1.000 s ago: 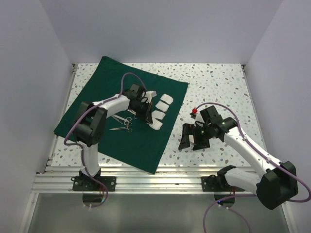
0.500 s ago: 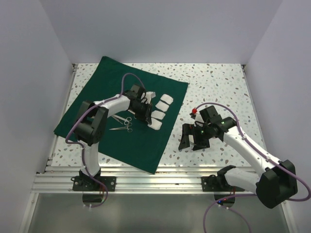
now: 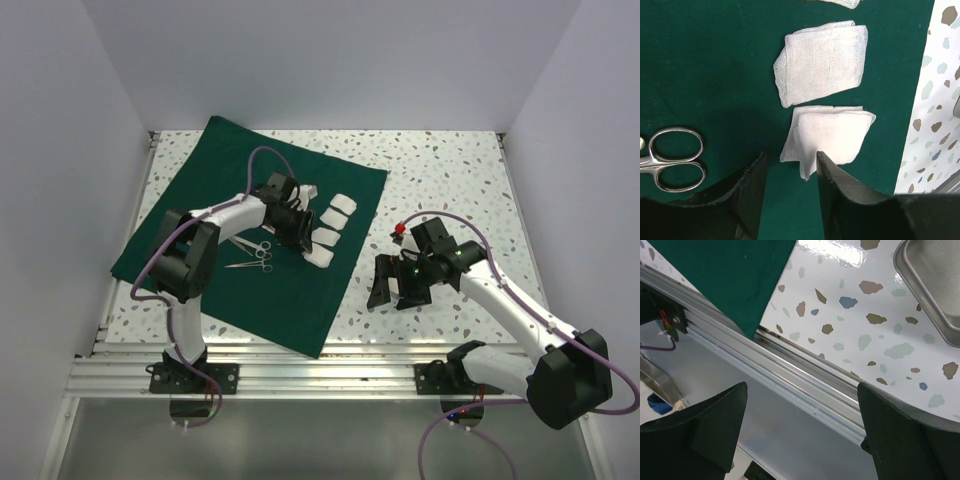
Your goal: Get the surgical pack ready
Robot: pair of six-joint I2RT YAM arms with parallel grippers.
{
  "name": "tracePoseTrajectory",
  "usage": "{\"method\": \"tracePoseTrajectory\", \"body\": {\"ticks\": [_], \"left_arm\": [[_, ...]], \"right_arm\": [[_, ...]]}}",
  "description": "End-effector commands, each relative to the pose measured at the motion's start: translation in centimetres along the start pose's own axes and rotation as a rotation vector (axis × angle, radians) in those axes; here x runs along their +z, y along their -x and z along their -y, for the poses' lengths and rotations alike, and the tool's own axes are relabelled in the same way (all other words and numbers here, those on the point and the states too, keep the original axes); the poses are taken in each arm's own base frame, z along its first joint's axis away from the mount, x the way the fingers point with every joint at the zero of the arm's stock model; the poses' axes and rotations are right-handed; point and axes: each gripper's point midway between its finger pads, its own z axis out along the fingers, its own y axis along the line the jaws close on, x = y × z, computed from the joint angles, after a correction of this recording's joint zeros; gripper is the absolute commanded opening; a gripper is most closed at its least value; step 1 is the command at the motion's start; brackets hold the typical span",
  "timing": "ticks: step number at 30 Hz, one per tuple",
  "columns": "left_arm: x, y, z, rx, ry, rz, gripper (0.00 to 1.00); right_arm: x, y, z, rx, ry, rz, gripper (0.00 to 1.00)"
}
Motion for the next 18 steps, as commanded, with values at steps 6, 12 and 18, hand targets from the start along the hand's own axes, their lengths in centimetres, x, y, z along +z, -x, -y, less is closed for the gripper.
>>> {"method": "tracePoseTrajectory", "body": {"ticks": [6, 12, 18], "left_arm": [[-0.5, 2.5, 0.8, 0.060, 0.002, 0.068, 0.52], [0.5, 1.3, 1.4, 0.070, -0.007, 0.036, 0.50], [1.2, 0.0, 1.2, 0.058, -0.001, 0.009, 0.47]], "right_arm": [[0.0, 0.7, -0.5, -0.015, 0.026, 0.018, 0.95], [0.1, 0.7, -0.5, -0.012, 0.023, 0.016, 0.95], [0.1, 0.7, -0.5, -0.013, 0.026, 0.016, 0.95]]}}
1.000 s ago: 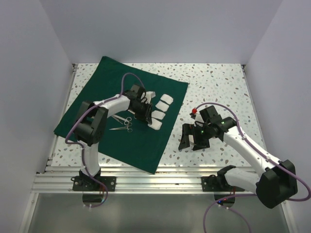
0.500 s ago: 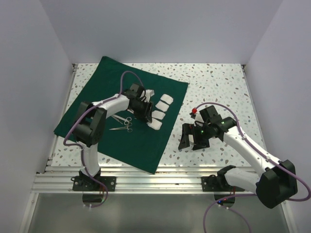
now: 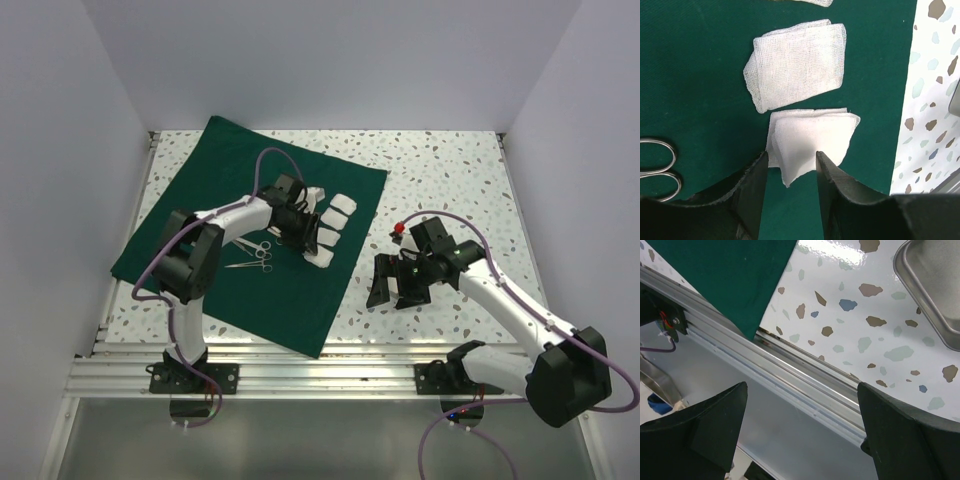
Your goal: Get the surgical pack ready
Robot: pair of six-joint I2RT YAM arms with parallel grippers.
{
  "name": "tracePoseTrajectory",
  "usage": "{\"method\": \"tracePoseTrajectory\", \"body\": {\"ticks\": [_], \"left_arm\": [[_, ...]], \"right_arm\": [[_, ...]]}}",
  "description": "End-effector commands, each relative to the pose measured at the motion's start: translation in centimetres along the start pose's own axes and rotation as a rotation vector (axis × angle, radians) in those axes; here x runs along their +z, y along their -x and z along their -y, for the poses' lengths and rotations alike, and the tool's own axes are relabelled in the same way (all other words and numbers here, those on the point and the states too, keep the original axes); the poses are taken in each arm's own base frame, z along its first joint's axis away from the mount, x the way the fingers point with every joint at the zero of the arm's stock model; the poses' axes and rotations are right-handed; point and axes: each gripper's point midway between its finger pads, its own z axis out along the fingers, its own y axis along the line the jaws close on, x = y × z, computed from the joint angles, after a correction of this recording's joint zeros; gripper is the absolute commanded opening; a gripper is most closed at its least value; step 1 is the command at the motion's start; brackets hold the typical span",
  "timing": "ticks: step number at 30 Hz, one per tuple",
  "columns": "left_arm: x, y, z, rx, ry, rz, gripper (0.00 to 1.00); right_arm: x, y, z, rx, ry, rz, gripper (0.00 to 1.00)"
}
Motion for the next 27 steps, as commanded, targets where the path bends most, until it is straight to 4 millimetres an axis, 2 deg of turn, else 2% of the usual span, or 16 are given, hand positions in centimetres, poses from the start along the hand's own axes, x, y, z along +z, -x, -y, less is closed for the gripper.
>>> {"method": "tracePoseTrajectory", "body": {"ticks": [1, 10, 15, 22, 24, 26, 27], "left_arm": [[0.7, 0.0, -0.3, 0.018, 0.002, 0.009, 0.46], [2.0, -1.2, -1.4, 0.015, 0.026, -0.031, 0.44], [2.8, -1.9, -1.8, 0.012, 0.030, -0.051, 0.37], [2.7, -2.0, -1.7, 0.011, 0.027, -0.046, 0.23], [2.5, -1.8, -1.6, 0.010, 0.028, -0.040, 0.15], [2.0, -1.4, -1.3, 0.013, 0.023, -0.023, 0.12], [1.7, -1.1, -1.1, 0.014, 0.020, -0.015, 0.06]], "right_arm": [[0.0, 0.5, -0.5, -0.013, 0.026, 0.014, 0.95], [-0.1, 0.5, -0.5, -0.013, 0.026, 0.013, 0.95], [-0.3, 0.6, -0.6, -0.013, 0.025, 0.016, 0.95], [-0.3, 0.7, -0.6, -0.012, 0.022, 0.019, 0.95], [-0.3, 0.7, -0.7, -0.013, 0.023, 0.018, 0.95], [-0.3, 0.8, -0.7, -0.013, 0.024, 0.020, 0.95], [-0.3, 0.8, -0.7, -0.012, 0.024, 0.018, 0.95]]}}
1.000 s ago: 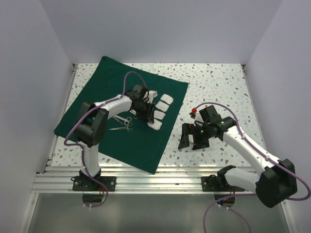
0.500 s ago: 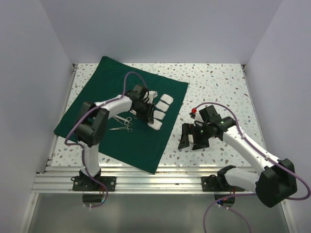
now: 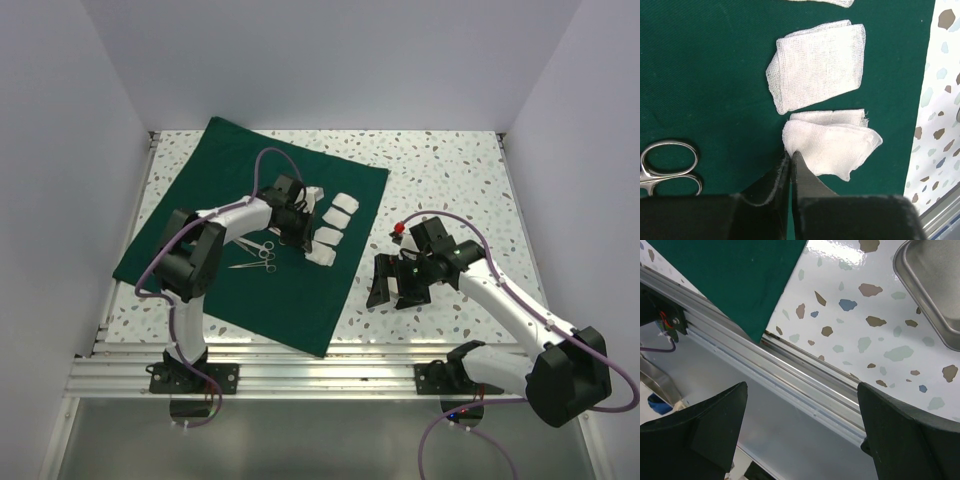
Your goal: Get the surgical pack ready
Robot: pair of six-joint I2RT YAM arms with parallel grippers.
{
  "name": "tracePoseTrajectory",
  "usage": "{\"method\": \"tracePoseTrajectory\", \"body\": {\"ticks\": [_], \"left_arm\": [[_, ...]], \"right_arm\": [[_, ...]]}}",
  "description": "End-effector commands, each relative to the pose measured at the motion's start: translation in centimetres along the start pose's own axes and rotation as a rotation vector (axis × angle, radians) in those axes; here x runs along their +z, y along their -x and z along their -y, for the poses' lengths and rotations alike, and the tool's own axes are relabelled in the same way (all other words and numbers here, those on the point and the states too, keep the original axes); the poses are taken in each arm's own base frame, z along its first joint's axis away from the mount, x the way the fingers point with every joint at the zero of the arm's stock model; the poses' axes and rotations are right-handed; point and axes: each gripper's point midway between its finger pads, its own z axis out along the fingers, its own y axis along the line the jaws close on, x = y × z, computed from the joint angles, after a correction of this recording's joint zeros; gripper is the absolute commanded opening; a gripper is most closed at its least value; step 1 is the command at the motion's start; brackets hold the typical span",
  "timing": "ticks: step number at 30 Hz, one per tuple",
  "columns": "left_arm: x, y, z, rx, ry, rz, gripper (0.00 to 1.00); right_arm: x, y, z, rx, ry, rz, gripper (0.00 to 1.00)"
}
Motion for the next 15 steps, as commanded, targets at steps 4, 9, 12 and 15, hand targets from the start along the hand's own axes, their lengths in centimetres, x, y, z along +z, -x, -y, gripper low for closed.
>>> {"method": "tracePoseTrajectory", "body": {"ticks": [4, 9, 12, 15], "left_arm": [[-0.7, 0.0, 0.7, 0.018, -0.014, 0.013, 0.00], [-2.3, 1.7, 2.3, 0.020, -0.061, 0.065, 0.00], [-2.6, 2.1, 2.8, 0.016, -0.079, 0.074, 0.00], [-3.0, 2.3, 3.0, 0.017, -0.084, 0.083, 0.00]], "right_arm": [[-0.4, 0.9, -0.8, -0.016, 0.028, 0.024, 0.95], [-0.3, 0.9, -0.9, -0.016, 0.031, 0.026, 0.95], [-0.4, 0.9, -0.9, -0.017, 0.033, 0.027, 0.95], [-0.4, 0.8, -0.9, -0.016, 0.035, 0.027, 0.95]]}}
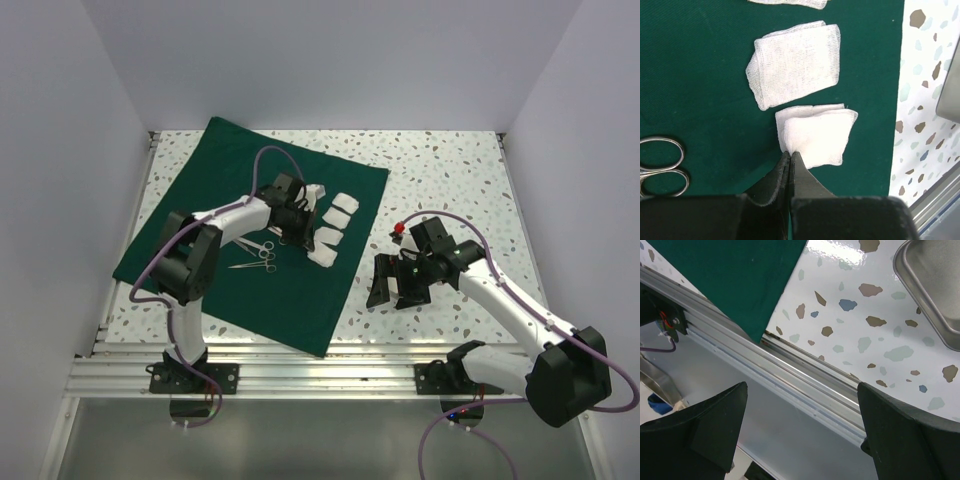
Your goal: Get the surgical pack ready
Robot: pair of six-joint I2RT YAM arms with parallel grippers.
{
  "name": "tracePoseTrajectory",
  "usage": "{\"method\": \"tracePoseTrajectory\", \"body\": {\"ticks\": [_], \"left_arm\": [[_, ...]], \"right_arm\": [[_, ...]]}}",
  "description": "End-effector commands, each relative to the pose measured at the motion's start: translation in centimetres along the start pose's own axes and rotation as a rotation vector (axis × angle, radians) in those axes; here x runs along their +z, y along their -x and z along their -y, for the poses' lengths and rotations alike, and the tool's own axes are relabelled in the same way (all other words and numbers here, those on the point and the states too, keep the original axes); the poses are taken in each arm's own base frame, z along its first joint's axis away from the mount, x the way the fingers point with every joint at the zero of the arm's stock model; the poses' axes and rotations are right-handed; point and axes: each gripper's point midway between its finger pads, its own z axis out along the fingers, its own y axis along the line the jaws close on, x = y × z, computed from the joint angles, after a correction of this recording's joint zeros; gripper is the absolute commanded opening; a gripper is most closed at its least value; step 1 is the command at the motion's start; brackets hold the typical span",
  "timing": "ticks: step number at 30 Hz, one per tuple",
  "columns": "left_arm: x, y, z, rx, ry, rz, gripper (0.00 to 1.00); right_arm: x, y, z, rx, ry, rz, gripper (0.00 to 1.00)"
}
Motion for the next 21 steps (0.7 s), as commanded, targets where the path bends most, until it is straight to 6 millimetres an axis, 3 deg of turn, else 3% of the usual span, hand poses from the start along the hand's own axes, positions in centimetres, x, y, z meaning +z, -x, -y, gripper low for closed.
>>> {"method": "tracePoseTrajectory", "body": {"ticks": [1, 15, 21], "left_arm": [[-2.0, 1.9, 2.0, 0.018, -0.048, 0.066, 0.00], [-0.8, 0.5, 1.1, 0.007, -0.029, 0.020, 0.01], [-0.3, 0.5, 0.8, -0.004, -0.019, 0.023, 0.32]], "right_arm": [[-0.4, 0.9, -0.9, -0.016, 0.035, 0.029, 0.95], [-0.3, 0.9, -0.9, -0.014, 0.035, 0.028, 0.95], [-0.2, 0.9, -0.9, -0.011, 0.035, 0.025, 0.95]]}}
